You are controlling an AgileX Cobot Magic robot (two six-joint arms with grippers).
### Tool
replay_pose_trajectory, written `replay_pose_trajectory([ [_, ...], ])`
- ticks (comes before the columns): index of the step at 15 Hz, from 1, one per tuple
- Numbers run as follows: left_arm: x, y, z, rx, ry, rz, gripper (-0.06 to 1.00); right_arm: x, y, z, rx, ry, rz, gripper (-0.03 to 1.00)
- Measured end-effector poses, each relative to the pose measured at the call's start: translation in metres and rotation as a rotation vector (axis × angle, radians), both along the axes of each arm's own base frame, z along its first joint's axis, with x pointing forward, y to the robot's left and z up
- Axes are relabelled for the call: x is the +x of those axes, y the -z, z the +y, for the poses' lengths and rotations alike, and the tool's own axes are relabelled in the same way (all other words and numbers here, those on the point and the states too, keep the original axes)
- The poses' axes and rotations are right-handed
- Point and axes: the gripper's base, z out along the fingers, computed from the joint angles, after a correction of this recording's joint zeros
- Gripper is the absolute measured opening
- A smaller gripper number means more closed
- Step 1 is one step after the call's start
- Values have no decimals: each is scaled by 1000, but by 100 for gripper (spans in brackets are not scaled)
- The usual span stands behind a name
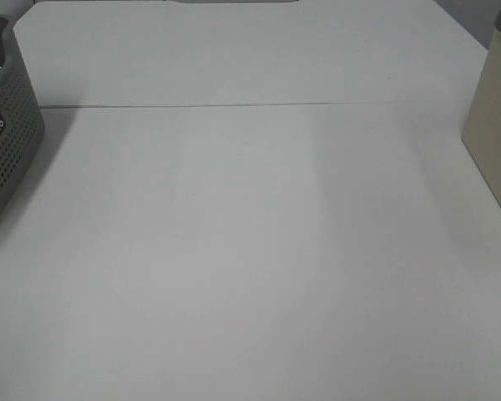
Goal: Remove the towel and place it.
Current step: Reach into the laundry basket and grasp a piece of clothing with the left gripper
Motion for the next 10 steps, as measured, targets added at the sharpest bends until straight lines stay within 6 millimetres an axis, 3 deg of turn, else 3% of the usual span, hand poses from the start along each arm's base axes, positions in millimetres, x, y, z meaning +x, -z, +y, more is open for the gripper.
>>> replay_pose_trajectory([
  [10, 0, 0, 0, 0, 0, 0, 99, 0, 0, 0, 0, 17, 0, 73],
])
